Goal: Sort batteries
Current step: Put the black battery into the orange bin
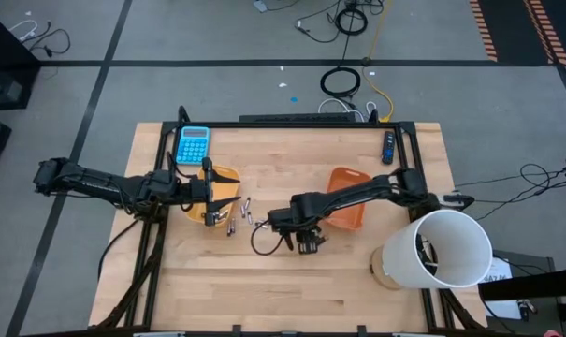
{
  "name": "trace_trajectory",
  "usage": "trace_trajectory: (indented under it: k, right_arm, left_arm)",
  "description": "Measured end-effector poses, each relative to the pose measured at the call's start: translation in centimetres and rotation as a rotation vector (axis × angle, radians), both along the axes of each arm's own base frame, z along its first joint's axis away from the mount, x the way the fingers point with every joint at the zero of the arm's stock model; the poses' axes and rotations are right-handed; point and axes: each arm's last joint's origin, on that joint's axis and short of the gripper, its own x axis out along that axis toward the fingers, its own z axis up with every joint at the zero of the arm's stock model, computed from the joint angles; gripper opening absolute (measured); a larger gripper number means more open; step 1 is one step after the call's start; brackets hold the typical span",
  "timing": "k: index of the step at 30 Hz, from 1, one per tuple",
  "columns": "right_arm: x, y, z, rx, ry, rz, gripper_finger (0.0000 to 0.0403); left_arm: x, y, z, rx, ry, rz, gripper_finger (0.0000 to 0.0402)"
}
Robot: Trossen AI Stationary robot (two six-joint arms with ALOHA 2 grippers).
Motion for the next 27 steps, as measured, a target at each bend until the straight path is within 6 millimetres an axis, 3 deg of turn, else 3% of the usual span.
trace_trajectory:
  k: [16,27]
  right_arm:
    - [0.3,-1.8,-0.2,0.027,0.006,-0.171,0.0166]
    - [0.5,-1.8,-2.3,0.024,0.067,-0.196,0.0164]
  left_arm:
    - [0.0,0.0,-0.1,0.004,0.007,0.0,0.0215]
    - [0.0,0.0,-0.1,0.005,0.007,0.013,0.0215]
